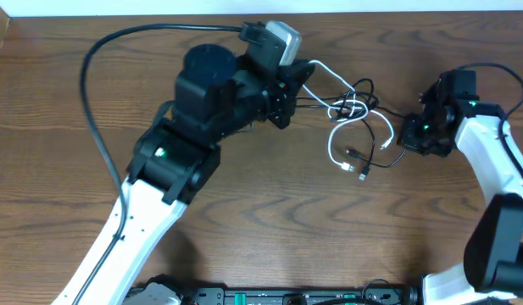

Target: Untangle cables

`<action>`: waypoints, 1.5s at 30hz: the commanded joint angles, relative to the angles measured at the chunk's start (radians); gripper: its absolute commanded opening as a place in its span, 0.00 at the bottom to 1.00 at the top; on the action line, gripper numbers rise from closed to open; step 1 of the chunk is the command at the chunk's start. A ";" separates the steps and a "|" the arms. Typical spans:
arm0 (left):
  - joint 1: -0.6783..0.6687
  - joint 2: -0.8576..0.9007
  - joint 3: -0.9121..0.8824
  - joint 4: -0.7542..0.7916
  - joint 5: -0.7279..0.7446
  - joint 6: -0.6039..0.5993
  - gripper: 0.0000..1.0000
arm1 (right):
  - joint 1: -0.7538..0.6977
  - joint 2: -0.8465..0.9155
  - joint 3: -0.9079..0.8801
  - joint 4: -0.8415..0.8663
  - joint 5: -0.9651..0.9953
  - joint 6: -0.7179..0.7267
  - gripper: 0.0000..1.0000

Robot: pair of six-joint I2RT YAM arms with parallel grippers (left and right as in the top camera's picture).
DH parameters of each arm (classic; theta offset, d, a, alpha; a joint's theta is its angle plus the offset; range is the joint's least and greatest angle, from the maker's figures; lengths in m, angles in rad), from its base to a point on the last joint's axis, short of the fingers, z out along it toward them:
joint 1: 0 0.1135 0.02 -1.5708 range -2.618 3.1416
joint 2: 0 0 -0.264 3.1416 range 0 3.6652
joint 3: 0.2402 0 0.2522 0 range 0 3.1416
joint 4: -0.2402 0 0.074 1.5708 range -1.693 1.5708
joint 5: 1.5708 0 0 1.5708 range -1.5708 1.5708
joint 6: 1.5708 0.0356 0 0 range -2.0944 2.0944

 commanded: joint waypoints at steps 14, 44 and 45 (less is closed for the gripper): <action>0.008 -0.205 0.011 0.145 -0.009 -0.019 0.08 | -0.019 0.093 0.006 0.002 0.025 0.016 0.01; 0.008 -0.367 0.011 0.160 -0.349 0.101 0.07 | -0.070 0.109 0.006 0.000 0.000 -0.018 0.01; 0.008 -0.356 0.011 0.135 -0.337 0.098 0.08 | -0.070 0.109 0.006 0.003 -0.028 -0.043 0.02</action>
